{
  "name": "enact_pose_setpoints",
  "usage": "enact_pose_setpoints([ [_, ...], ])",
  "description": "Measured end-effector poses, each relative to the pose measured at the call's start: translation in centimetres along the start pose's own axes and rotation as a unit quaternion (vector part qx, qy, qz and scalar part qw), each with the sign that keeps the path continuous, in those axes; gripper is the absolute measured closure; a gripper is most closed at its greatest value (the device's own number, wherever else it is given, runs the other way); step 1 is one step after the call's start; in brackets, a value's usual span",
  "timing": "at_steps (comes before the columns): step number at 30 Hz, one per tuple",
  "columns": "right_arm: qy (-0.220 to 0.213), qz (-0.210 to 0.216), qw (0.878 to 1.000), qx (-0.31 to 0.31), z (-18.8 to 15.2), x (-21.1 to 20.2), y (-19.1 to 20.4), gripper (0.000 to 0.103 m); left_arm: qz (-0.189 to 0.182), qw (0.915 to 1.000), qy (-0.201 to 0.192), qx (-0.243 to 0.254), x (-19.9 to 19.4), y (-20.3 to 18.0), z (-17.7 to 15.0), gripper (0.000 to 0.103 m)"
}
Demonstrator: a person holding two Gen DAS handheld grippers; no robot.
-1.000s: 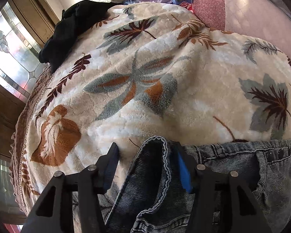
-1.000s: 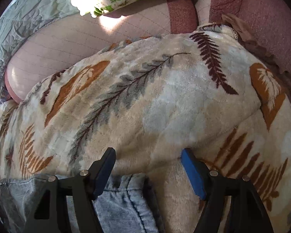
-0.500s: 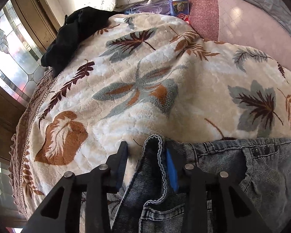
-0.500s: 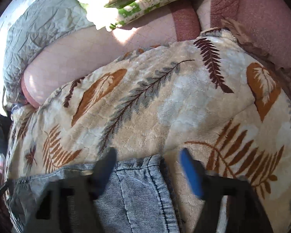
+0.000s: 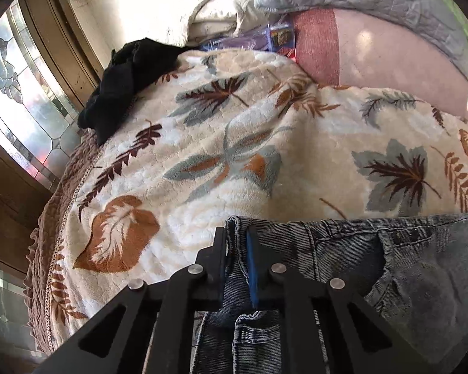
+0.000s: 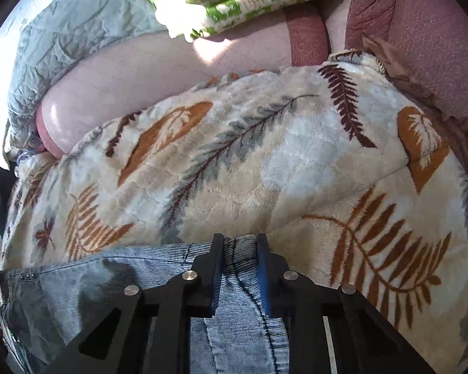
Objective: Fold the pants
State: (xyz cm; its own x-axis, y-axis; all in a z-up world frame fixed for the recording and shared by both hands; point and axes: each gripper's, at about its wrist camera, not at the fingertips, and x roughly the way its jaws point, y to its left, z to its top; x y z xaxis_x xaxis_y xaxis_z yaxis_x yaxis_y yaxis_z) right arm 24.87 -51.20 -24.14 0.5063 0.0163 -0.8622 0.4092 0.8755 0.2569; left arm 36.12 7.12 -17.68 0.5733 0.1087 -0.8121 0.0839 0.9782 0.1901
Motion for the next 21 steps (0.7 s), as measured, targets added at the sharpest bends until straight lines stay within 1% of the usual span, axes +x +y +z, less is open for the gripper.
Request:
enact_pose_setpoints([
  [3, -0.036, 0.025, 0.999, 0.004, -0.4, -4.4, -0.2, 0.082, -0.014, 0.9986, -0.05, 0.007, -4.6, 0.5, 0.0, 0.091],
  [5, -0.066, 0.029, 0.997, 0.002, -0.8, -7.6, -0.1, 0.082, -0.026, 0.9963, -0.081, 0.01, -7.9, 1.1, -0.4, 0.091],
  [8, -0.109, 0.04, 0.993, 0.018, -2.1, -11.9, -1.0, 0.082, -0.043, 0.9934, -0.107, 0.0, -11.9, 2.4, -1.8, 0.092],
  [11, -0.134, 0.057, 0.989, 0.034, -4.2, -15.3, -2.5, 0.082, -0.055, 0.9907, -0.124, -0.01, -15.3, 4.0, -4.8, 0.094],
  [13, -0.135, 0.065, 0.988, 0.035, -6.4, -16.8, -3.6, 0.082, -0.056, 0.9902, -0.127, -0.012, -16.8, 5.0, -7.6, 0.094],
  [15, -0.126, 0.066, 0.989, 0.033, -9.2, -17.6, -4.7, 0.082, -0.056, 0.9907, -0.123, -0.016, -17.7, 5.8, -11.0, 0.095],
  [17, -0.112, 0.062, 0.991, 0.025, -12.4, -17.9, -5.9, 0.082, -0.055, 0.9924, -0.109, -0.018, -18.1, 6.3, -14.8, 0.098],
  [18, -0.101, 0.059, 0.993, 0.019, -14.0, -17.8, -6.4, 0.082, -0.041, 0.9937, -0.102, -0.021, -18.0, 6.5, -16.8, 0.103],
  [19, -0.089, 0.055, 0.994, 0.014, -15.8, -17.6, -7.1, 0.082, -0.025, 0.9954, -0.091, -0.02, -17.6, 6.7, -18.8, 0.103],
  [20, -0.075, 0.047, 0.996, 0.008, -17.6, -17.3, -7.7, 0.082, -0.019, 0.9967, -0.076, -0.018, -17.1, 6.8, -20.6, 0.103],
  [21, -0.058, 0.044, 0.997, 0.003, -19.3, -16.8, -8.2, 0.082, -0.021, 0.9979, -0.059, -0.02, -16.3, 7.0, -22.4, 0.103],
])
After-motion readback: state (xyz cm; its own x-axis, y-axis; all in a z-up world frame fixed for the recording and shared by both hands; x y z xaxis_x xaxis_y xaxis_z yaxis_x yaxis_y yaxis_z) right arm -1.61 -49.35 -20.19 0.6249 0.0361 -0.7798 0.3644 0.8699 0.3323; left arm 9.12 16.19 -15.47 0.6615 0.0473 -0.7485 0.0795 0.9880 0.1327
